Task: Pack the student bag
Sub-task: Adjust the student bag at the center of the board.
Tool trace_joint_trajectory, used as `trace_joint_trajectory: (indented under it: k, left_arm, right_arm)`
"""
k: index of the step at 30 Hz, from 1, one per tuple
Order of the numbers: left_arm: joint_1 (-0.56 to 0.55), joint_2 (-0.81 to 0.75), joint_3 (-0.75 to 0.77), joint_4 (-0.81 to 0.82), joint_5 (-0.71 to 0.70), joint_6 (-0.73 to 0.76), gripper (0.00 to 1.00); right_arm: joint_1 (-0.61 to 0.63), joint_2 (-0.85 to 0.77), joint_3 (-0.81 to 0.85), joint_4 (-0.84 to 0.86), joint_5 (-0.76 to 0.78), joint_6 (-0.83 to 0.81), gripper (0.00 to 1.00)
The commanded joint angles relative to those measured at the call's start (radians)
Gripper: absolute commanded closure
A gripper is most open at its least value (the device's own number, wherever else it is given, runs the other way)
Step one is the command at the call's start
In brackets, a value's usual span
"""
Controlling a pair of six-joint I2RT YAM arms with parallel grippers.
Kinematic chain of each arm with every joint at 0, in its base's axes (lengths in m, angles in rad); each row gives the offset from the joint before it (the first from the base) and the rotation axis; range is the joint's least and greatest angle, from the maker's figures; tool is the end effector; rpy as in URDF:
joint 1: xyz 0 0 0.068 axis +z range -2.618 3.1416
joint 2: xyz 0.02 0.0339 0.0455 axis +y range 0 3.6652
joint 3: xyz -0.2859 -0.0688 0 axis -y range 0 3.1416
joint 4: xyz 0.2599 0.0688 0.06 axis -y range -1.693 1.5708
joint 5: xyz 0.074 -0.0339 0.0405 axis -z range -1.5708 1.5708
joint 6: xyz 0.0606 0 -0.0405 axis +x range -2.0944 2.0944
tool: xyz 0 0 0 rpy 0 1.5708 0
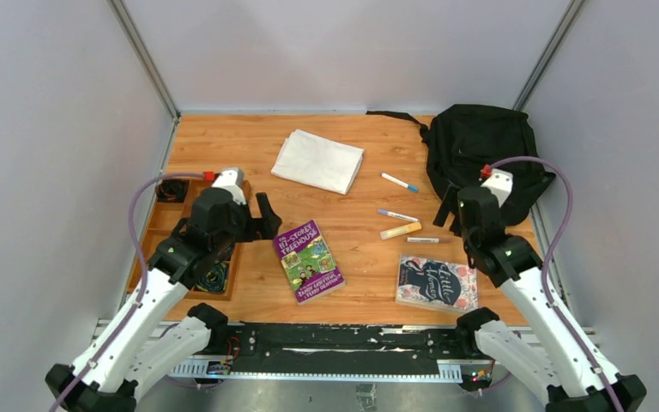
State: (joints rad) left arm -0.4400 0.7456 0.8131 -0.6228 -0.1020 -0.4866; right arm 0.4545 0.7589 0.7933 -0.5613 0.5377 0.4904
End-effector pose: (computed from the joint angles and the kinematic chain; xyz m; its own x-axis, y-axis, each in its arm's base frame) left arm 0.1649 -0.0708 0.3141 -0.5832 -0.2396 -0.7762 0.0823 0.9332 -0.3499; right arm 0.1746 0.0508 0.3158 -0.3888 0.2602 -0.8838 0.2310 0.9562 0.1799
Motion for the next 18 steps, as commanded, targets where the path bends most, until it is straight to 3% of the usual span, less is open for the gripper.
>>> trace_joint_trajectory:
  k: [1,5,8,11,18]
  left_arm:
    - [-0.115,0.086,-0.046,0.137,0.105,-0.042,0.00]
    - [-0.152,0.163,-0.066,0.249,0.219,-0.079,0.00]
    - [-0.163,0.187,-0.039,0.255,0.228,-0.051,0.00]
    - [-0.164,0.190,-0.015,0.234,0.218,-0.020,0.00]
    - [-0.164,0.187,-0.035,0.235,0.235,-0.015,0.00]
  right_arm:
    - [-0.272,0.094,0.068,-0.058,-0.162,-0.047,0.02]
    - [-0.482,0.235,0.108,-0.070,-0.308,-0.019,0.04]
    - [-0.562,0.306,0.150,-0.045,-0.378,0.011,0.04]
    - [-0.586,0.352,0.185,0.000,-0.388,0.010,0.05]
    - [-0.590,0.536,0.280,0.043,-0.405,-0.139,0.23]
